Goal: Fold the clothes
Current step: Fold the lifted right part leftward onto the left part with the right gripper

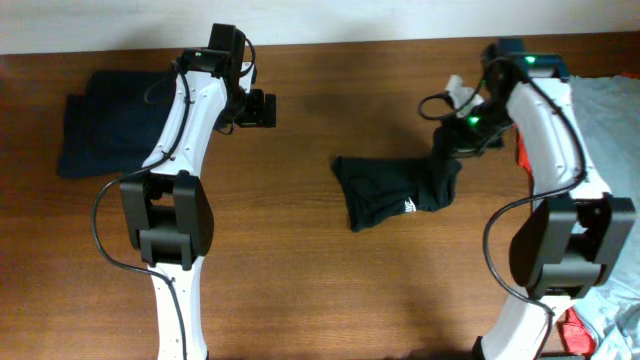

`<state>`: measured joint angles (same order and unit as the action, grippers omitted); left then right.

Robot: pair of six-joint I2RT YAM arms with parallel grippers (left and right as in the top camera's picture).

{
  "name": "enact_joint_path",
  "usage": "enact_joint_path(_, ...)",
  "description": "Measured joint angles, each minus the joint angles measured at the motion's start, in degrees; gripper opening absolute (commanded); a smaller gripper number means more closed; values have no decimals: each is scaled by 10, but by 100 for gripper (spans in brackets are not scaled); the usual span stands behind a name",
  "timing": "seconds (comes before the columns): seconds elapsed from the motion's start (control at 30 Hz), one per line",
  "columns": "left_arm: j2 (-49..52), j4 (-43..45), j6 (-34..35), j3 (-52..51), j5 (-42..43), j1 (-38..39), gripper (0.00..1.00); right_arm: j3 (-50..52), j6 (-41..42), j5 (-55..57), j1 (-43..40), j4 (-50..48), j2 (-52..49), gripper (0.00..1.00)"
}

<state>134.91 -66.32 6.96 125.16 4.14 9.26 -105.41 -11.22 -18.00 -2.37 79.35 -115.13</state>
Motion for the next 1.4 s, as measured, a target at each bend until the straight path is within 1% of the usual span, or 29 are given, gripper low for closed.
enact_joint_path(0.4, 0, 0, 0, 0, 0, 0, 99, 0, 5, 2, 124, 4, 0, 4)
enact_joint_path(0.63, 0, 0, 0, 0, 0, 0, 99, 0, 8, 2, 193, -12, 0, 4)
enact_joint_path(1.03, 0, 0, 0, 0, 0, 0, 99, 0, 38, 2, 243, -69, -5, 4)
enact_joint_path(1.27, 0, 0, 0, 0, 0, 0, 100, 0, 40, 2, 257, -85, -31, 4)
enact_joint_path(1.4, 0, 0, 0, 0, 0, 0, 99, 0, 41, 2, 269, -110, -49, 4)
